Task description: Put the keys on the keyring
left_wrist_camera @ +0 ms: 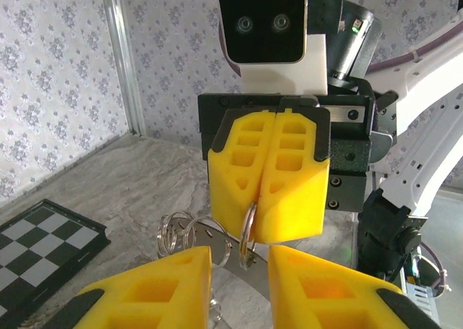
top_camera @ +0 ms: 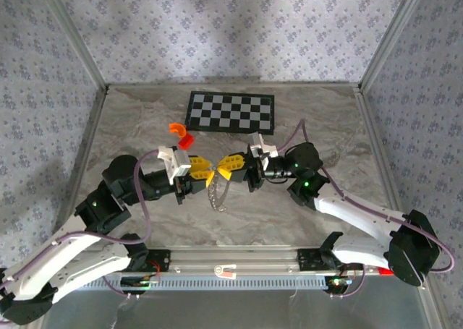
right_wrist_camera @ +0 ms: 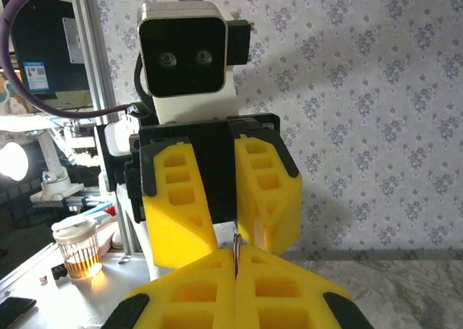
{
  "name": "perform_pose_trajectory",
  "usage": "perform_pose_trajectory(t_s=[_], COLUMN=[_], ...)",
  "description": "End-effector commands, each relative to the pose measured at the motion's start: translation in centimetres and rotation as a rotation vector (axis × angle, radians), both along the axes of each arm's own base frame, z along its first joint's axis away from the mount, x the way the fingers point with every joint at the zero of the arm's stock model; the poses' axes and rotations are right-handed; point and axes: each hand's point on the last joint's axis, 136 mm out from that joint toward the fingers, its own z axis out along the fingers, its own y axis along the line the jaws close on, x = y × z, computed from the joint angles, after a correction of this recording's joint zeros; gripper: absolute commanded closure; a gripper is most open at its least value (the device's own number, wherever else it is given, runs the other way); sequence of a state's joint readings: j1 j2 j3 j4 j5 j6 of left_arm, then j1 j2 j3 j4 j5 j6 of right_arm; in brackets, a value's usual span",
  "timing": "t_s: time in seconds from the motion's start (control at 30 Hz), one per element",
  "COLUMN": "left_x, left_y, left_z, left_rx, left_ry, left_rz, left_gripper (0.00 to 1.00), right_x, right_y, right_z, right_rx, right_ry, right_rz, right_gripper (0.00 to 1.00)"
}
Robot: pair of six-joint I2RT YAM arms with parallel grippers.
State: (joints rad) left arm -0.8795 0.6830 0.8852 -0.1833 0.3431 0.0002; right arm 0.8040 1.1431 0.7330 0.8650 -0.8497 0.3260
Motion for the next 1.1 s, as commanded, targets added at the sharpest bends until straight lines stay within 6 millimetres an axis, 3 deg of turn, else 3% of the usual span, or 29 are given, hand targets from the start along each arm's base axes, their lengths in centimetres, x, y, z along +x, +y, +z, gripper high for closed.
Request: perform_pose_trajectory(t_s=[0.0, 0.27, 0.67, 0.97, 1.07], left_x=[-0.3, -0.4, -0.8, -0.9, -0.8], left_y=[0.0, -0.3, -0.5, -0.4, -0.2], left_z=[2.0, 2.0, 2.1, 1.8, 1.4], left_rx=[-0.032, -0.033, -0.037, 0.002, 0.041], left_ry=[-0.056, -0.056, -0.063, -0.075, -0.074], left_rz=[-0.014, -0.029, -0.06, -0.068, -0.058], left_gripper=[0.74, 0.79, 1.0, 1.0, 1.0], right_x=[-1.2, -1.5, -1.6, -1.0, -1.0], right_y=[-0.6, -0.5, -0.4, -0.4, -0.7], right_z=[1.5, 1.2, 1.0, -0.3, -0.9], right_rx=[0.045, 0.036, 0.02, -0.057, -0.095], right_ry=[-0.045, -0.046, -0.044, -0.024, -0.022], right_rz=[0.028, 0.043, 0.055, 0.012, -0.012], right_gripper=[1.0, 1.0, 1.0, 1.0, 0.85])
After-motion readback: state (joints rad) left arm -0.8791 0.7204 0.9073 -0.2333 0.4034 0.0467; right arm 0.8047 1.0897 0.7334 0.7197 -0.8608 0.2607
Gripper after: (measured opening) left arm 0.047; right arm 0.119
